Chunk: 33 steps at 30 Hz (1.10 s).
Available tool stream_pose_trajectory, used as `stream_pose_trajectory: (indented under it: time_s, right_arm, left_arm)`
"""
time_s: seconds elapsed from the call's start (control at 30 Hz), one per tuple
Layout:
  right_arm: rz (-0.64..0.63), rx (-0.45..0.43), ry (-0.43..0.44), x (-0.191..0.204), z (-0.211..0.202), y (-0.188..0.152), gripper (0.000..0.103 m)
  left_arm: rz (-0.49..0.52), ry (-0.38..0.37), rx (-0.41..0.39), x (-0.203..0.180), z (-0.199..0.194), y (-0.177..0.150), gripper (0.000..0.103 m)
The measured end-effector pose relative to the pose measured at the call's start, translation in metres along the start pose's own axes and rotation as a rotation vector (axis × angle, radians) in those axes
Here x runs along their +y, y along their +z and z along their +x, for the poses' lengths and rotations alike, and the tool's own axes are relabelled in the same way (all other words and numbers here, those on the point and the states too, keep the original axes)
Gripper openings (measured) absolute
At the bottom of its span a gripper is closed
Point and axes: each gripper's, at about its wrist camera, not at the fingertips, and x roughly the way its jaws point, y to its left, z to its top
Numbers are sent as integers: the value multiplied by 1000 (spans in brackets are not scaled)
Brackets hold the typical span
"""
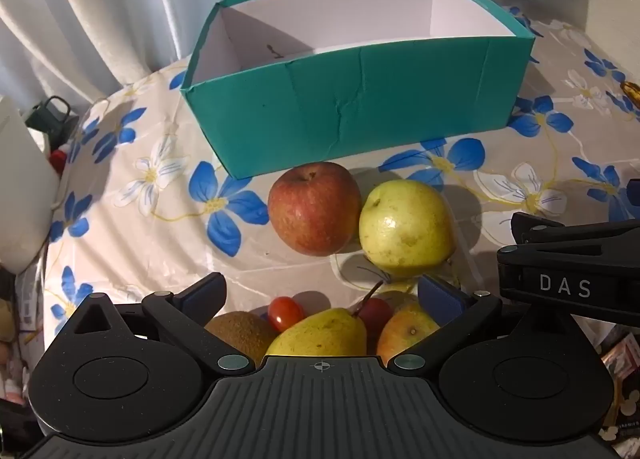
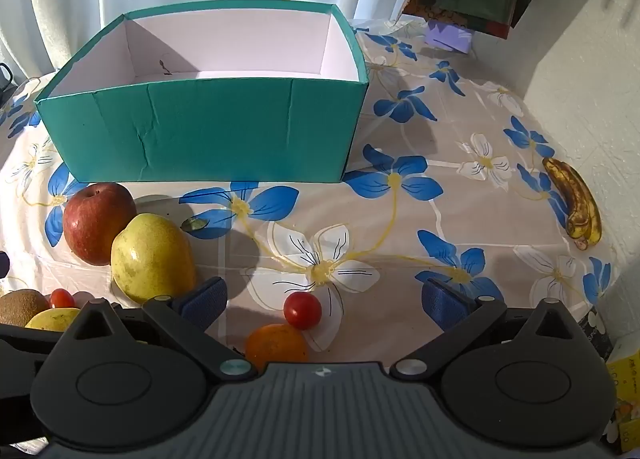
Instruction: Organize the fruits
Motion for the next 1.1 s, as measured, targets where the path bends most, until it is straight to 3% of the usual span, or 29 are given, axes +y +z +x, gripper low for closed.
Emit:
stream_pose_trajectory:
  time_s: [0.5,1.1]
  right_arm:
    - [2,1,3,2,1,-1,103]
    - [24,-20,2,-4,0,3,103]
  left_arm:
    - [-8,-3,5,-2,4,1,103]
    - [-86,26,25,12,4,3,103]
